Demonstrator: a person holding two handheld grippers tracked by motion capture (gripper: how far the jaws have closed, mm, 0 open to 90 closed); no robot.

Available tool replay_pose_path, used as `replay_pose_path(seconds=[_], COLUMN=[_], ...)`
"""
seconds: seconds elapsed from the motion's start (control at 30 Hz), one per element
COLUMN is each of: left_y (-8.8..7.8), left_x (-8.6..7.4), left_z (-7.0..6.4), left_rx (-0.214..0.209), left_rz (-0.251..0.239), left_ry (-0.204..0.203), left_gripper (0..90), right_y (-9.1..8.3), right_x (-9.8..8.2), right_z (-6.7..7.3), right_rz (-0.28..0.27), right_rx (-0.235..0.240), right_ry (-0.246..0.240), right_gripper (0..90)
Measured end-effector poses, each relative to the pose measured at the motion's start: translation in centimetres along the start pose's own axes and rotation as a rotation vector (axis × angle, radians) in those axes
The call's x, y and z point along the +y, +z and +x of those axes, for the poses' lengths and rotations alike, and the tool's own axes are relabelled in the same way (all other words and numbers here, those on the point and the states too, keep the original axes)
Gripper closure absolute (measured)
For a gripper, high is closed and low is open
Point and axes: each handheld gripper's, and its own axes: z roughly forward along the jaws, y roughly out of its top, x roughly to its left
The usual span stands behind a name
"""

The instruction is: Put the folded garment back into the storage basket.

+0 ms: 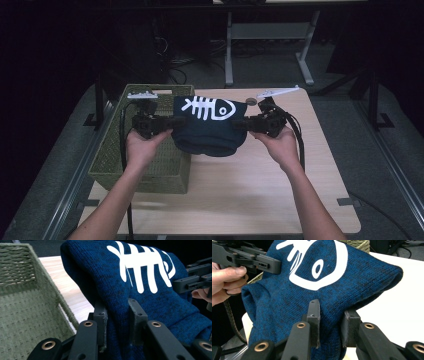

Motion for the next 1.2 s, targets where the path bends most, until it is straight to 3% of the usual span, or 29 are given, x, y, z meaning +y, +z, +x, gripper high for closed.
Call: replay_pose_path(seconds=[0.53, 1.2], left_y=[-1.6, -4.8], left_x=[-0.1, -0.6], left_z=[1.5, 3.7], left_rx=[0.016, 0.059], left_rz=[-0.008, -0.018], left_ry=[-0.008, -0.03], left_gripper=[72.4, 72.2], right_y=[1.6, 4.9], right_x=[1.3, 3.0], right_z=[1.2, 3.2], right_rz=[0.005, 0.011], right_rx=[0.013, 0.035], right_ry=[-0.018, -0.049], right_gripper=[72.3, 72.1])
